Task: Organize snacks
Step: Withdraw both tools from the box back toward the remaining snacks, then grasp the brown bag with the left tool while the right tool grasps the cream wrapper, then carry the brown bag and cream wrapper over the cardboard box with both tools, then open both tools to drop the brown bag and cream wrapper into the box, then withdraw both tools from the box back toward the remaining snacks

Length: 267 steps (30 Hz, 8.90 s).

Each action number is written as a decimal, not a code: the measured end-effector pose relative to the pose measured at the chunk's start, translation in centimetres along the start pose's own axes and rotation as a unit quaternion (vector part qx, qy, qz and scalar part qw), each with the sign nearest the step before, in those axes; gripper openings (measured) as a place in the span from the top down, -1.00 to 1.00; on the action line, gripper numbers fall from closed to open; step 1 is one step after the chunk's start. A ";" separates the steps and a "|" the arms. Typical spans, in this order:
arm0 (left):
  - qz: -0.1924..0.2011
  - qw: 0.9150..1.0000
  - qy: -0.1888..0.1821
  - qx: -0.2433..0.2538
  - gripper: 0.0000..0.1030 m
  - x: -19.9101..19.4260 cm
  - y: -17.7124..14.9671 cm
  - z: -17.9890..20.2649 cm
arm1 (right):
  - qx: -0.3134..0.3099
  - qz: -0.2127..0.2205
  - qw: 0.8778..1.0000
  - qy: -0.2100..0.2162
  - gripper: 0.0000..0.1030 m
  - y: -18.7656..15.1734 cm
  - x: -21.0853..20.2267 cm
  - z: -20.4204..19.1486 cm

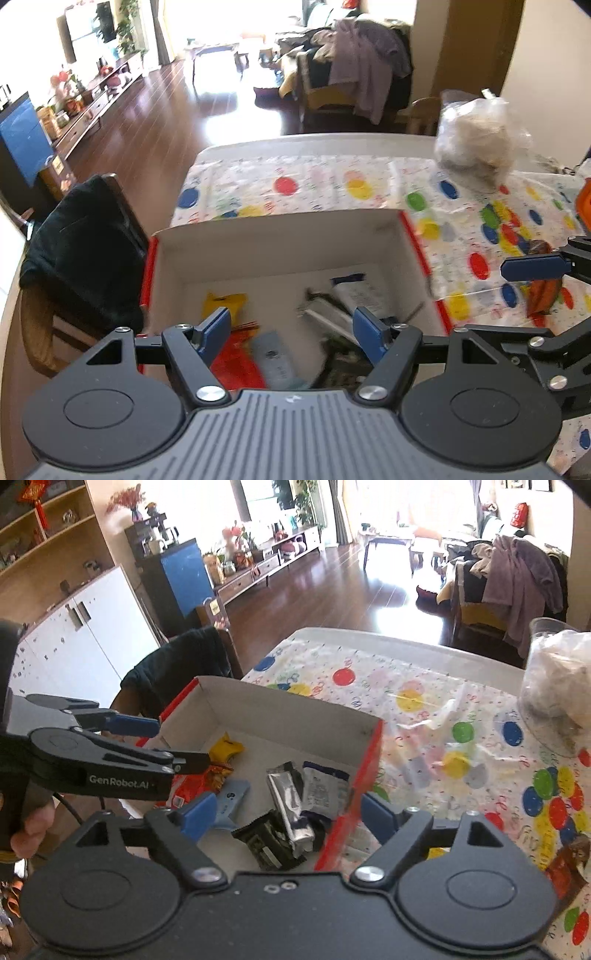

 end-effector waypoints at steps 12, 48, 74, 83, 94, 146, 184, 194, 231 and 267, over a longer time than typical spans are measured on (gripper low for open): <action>0.038 0.997 -0.045 0.042 -0.60 -1.1 0.8 7.4 | 0.032 0.037 0.998 -0.027 -0.98 -3.4 -5.7 6.7; 0.001 0.975 -0.141 0.173 -0.67 10.0 -0.3 35.1 | 0.108 -0.042 0.986 -0.123 -0.96 -14.8 -8.4 33.1; -0.077 0.978 -0.159 0.106 0.03 17.2 0.0 35.7 | 0.046 -0.086 0.994 -0.047 -0.82 -14.4 -1.6 33.9; -0.078 0.986 -0.136 0.063 0.14 17.3 0.2 32.6 | 0.042 -0.082 0.995 -0.033 -0.66 -13.1 1.0 33.1; -0.083 0.989 -0.115 0.051 0.14 16.9 -0.1 31.1 | 0.059 -0.085 0.994 -0.040 -0.18 -13.4 2.0 33.0; -0.033 0.997 -0.065 0.025 0.14 -1.5 -0.8 12.0 | -0.017 0.000 1.000 -0.025 -0.13 -4.3 -6.1 8.3; -0.110 0.993 0.038 -0.019 0.14 5.2 -0.4 -6.9 | -0.076 -0.075 0.994 -0.028 -0.13 2.9 11.0 -3.0; -0.152 0.987 0.045 0.018 0.14 8.7 -0.4 -6.3 | -0.094 -0.116 0.988 -0.041 -0.13 2.0 14.6 -3.2; -0.092 0.995 0.016 0.027 -0.16 4.4 -0.9 -2.9 | -0.068 -0.057 0.996 -0.024 -0.42 1.5 6.9 -2.2; 0.036 0.993 -0.089 0.070 -0.47 -0.6 1.2 16.8 | 0.050 0.053 0.996 -0.047 -0.86 -4.4 -9.6 14.6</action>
Point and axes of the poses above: each gripper's, at about its wrist camera, not at the fingertips, and x roughly the way its jaws point, z to its right, y to its top, the point moved 4 cm from there along x, roughly the way its jaws point, and after that the axes turned 1 degree about -y, right-handed, at the moved point
